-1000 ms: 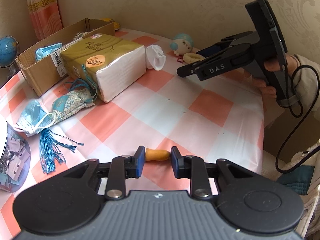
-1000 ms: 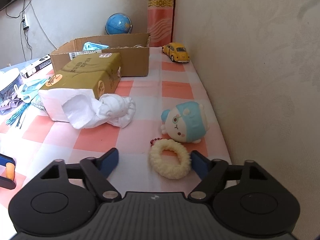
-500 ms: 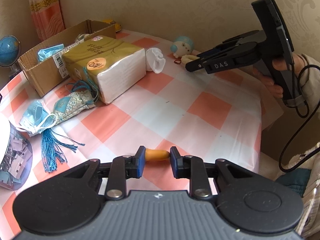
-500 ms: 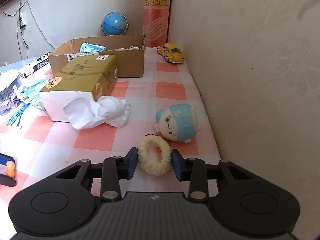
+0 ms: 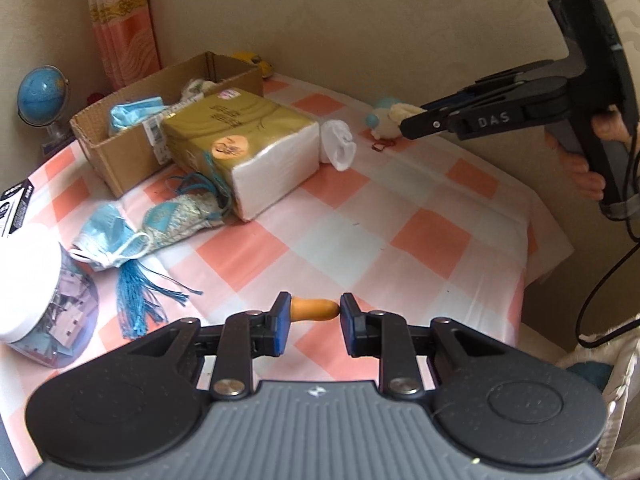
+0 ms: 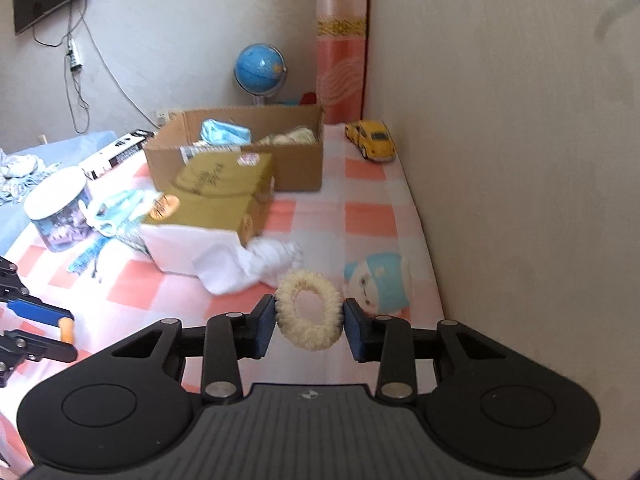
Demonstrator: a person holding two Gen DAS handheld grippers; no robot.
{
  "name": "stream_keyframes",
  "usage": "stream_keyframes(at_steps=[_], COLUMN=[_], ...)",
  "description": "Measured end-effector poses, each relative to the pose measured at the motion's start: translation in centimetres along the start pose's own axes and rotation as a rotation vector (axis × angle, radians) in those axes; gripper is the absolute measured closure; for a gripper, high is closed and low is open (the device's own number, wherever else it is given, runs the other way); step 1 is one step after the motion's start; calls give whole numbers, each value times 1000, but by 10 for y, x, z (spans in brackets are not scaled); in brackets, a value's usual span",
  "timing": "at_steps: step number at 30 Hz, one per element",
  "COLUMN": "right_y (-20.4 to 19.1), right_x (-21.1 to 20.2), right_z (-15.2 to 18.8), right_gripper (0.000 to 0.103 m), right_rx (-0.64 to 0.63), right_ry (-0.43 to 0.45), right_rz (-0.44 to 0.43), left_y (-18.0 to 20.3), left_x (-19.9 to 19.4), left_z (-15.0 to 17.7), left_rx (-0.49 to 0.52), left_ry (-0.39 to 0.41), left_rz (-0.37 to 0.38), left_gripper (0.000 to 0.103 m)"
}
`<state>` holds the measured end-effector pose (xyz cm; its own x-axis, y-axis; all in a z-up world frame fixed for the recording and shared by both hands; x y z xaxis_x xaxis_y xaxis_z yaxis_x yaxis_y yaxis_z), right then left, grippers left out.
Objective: Organize soft objects
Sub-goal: 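Drop the cream hair ring into the box with the right gripper while the left carries the earplug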
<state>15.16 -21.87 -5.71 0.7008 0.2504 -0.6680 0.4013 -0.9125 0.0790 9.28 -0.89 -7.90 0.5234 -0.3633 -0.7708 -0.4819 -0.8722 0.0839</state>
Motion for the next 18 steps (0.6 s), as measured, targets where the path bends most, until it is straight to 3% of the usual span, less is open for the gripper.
stream_keyframes(at_steps=[8,18], right_y=[-11,-24], right_x=[0,41], right_z=[-37,-119], right_gripper=[61,61], right_rx=[-59,-136], right_ry=[37,90], right_rz=[-18,-54], left_y=[-11,-36], left_x=[-9,-13], left_z=[0,-1], left_rx=[-43,-114], left_ry=[27,49], left_rz=[-15,-45], left_gripper=[78,78])
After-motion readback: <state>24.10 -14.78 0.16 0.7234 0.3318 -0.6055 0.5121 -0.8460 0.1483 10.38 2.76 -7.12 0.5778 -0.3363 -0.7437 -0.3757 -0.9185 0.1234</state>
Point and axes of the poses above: each gripper's, at about its wrist camera, not at the fingertips, and x roughly the way its jaws point, y to its right, z to its underside, the point moved 5 cm from there along x, roughly the way its jaws point, and after that the axes turned 6 degrees about -x, right-handed, at the moved point
